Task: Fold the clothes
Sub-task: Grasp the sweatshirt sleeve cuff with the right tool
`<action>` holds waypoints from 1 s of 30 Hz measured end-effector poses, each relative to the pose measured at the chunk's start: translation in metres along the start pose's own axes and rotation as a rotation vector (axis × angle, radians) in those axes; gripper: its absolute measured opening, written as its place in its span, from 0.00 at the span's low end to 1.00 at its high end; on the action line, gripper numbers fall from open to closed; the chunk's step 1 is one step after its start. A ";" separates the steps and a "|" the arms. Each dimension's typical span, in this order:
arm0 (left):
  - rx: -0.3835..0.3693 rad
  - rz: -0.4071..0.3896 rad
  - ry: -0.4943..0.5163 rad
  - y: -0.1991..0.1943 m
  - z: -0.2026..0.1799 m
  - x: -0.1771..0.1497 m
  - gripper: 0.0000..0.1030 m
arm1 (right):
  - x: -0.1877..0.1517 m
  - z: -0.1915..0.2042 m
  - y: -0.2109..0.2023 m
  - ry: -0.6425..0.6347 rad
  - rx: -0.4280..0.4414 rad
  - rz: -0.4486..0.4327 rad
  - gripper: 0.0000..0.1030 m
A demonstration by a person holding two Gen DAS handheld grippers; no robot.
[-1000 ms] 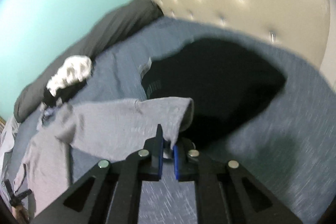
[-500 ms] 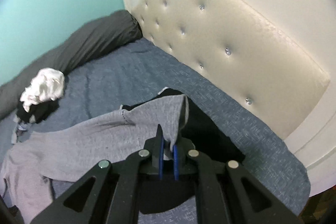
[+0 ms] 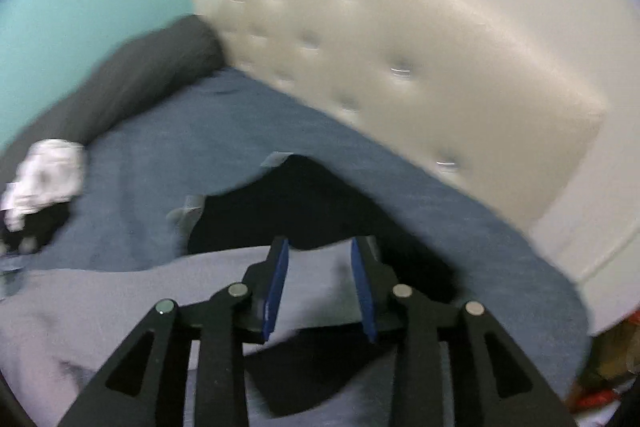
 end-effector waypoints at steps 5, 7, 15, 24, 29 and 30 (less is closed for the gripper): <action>-0.007 -0.001 0.014 -0.001 -0.006 0.000 0.30 | -0.056 0.106 0.018 -0.131 0.288 0.149 0.47; -0.007 -0.005 0.016 -0.003 -0.007 0.001 0.30 | -0.085 0.149 0.031 -0.176 0.390 0.226 0.47; -0.026 -0.003 0.002 -0.002 0.000 0.002 0.30 | -0.182 0.262 0.078 -0.207 0.593 0.419 0.48; -0.038 0.004 0.011 0.001 0.001 -0.001 0.30 | -0.185 0.288 0.121 -0.007 0.682 0.466 0.47; -0.039 0.007 0.012 0.003 0.001 0.000 0.30 | -0.175 0.291 0.130 0.017 0.668 0.427 0.06; -0.039 0.007 0.011 0.003 0.001 0.000 0.30 | -0.172 0.291 0.131 0.019 0.659 0.416 0.05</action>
Point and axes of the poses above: each gripper's, at about its wrist camera, not at the fingertips, and y roughly the way its jaws point, z to its left, x to its top, the point moved 6 cm from there along y, roughly the way its jaws point, and after that the axes turned 12 degrees about z, right-handed, at the moved point
